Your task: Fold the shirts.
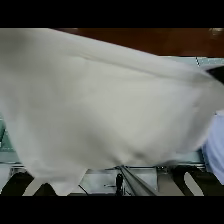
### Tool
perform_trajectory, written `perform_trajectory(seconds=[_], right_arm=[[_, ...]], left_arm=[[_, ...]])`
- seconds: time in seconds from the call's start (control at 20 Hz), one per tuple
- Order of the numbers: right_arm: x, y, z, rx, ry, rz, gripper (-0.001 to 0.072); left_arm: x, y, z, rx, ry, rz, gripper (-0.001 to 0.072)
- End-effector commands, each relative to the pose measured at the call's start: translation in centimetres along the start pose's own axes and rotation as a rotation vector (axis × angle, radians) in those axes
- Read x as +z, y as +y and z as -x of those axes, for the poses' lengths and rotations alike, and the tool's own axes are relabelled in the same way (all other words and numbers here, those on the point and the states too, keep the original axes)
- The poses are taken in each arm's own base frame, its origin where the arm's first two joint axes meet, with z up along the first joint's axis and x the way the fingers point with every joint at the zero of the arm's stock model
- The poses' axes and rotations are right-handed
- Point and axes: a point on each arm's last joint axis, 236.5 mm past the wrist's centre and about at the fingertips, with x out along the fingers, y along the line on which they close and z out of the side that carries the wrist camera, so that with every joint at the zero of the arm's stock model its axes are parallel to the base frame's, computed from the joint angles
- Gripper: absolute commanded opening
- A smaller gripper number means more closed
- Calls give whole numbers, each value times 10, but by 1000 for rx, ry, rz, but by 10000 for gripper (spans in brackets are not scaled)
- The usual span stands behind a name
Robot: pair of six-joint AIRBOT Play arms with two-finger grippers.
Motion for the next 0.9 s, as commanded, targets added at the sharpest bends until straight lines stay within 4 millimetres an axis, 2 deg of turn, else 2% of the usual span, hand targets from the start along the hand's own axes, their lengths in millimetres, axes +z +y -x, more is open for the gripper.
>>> perform_trajectory(seconds=[0.0,0.15,0.25,0.35,0.4,0.5,0.55,0.6,0.65,0.7,0.75,0.85], right_arm=[[-17,-58,-92,17,67,-130,25],[-13,-121,-165,-35,101,-211,25],[-17,-150,-213,-23,141,-311,25],[-12,-167,-256,20,154,-405,25],[-3,-170,-275,61,140,-466,25],[23,-175,-299,142,90,-588,26],[36,-178,-306,170,66,-648,107],[47,-180,-309,197,49,-688,369],[55,-184,-306,216,40,-702,639],[59,-188,-298,226,44,-700,633],[59,-192,-284,239,66,-692,632],[44,-204,-239,257,160,-658,632]], left_arm=[[-52,41,-89,18,145,110,34],[-90,65,-157,2,259,200,35],[-114,75,-193,-8,311,255,35],[-130,80,-227,-34,324,331,35],[-136,81,-243,-46,319,372,35],[-143,80,-268,-75,301,455,35],[-146,79,-278,-89,295,496,38],[-149,78,-286,-103,295,533,155],[-155,78,-290,-107,307,548,516],[-162,80,-290,-103,332,548,703],[-171,87,-284,-91,372,530,702],[-206,121,-255,-10,532,490,700]])
